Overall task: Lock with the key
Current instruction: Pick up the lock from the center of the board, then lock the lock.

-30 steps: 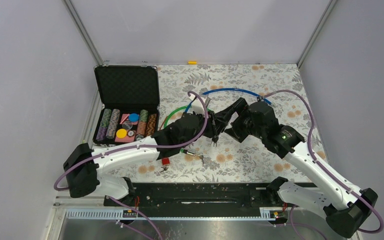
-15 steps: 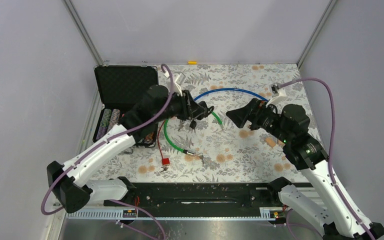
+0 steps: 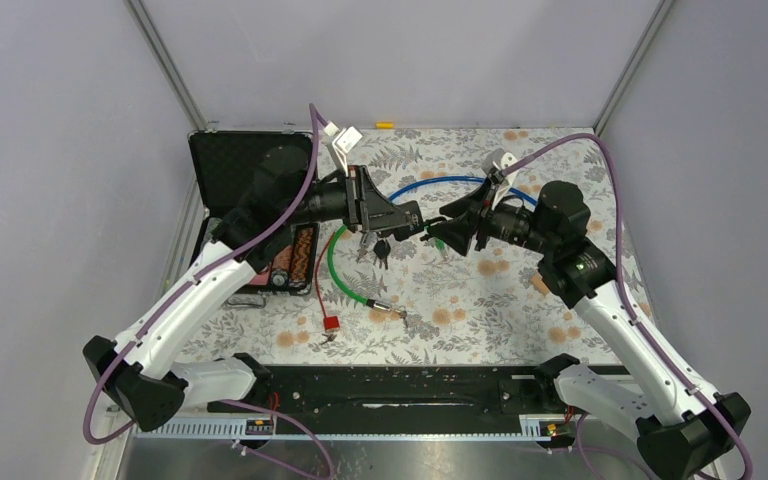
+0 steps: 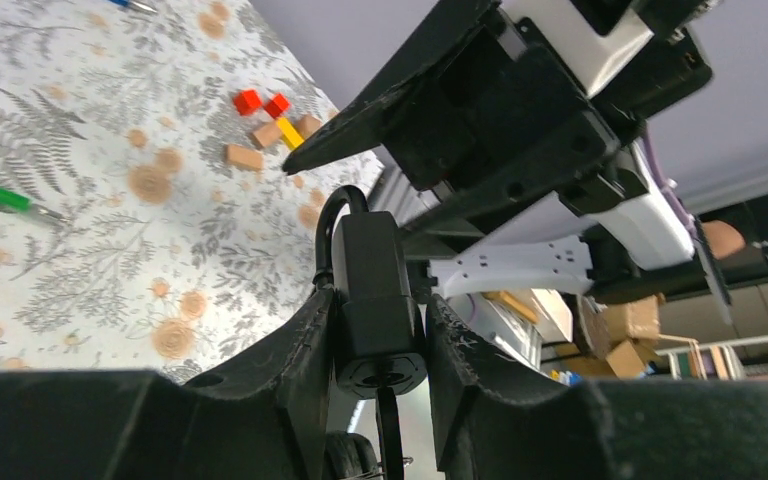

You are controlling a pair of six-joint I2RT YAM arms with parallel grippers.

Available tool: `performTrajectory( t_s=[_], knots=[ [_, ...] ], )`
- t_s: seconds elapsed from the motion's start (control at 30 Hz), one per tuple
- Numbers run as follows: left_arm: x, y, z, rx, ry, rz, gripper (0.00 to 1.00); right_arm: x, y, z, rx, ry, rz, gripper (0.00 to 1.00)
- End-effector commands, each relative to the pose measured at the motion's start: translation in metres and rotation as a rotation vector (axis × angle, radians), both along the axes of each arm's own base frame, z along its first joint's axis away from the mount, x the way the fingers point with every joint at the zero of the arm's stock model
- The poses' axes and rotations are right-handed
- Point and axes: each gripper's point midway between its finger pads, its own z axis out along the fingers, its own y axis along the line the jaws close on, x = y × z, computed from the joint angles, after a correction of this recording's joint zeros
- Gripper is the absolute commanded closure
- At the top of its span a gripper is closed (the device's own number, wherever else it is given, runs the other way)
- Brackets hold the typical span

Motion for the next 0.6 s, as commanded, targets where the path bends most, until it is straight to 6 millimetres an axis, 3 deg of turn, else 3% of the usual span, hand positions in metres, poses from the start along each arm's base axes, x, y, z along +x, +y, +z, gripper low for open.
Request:
performTrajectory(
  t_s=[0.0, 0.13, 0.2, 0.33, 0.37, 0.47, 0.5, 0.57],
  knots=[
    [-0.032, 0.007, 0.069, -0.179, -0.138, -0.130, 1.00, -0.003, 0.003, 0.018, -0.036, -0.152, 0.070, 0.48],
    [-0.037, 0.009, 0.072, -0.217, -0.127, -0.162, 1.00, -0.020, 0.007, 0.017, -0.032, -0.174, 0.172, 0.77],
    [-0.038, 0.009, 0.070, -0.221, -0.121, -0.169, 1.00, -0.025, 0.007, 0.020, -0.022, -0.185, 0.190, 0.97],
    [-0.036, 0.011, 0.063, -0.207, -0.116, -0.172, 0.96, -0.034, 0.008, 0.031, 0.019, -0.192, 0.208, 1.00],
    [-0.034, 0.012, 0.061, -0.192, -0.122, -0.165, 0.84, -0.037, 0.008, 0.035, 0.035, -0.186, 0.217, 1.00],
    [-0.020, 0.017, 0.047, -0.109, -0.143, -0.083, 0.28, -0.044, 0.008, 0.051, 0.089, -0.167, 0.224, 1.00],
    [-0.013, 0.019, 0.043, -0.082, -0.168, -0.043, 0.17, -0.047, 0.008, 0.059, 0.114, -0.166, 0.225, 1.00],
    [0.001, 0.025, 0.039, -0.037, -0.225, 0.029, 0.07, -0.050, 0.008, 0.071, 0.163, -0.129, 0.222, 1.00]
  ],
)
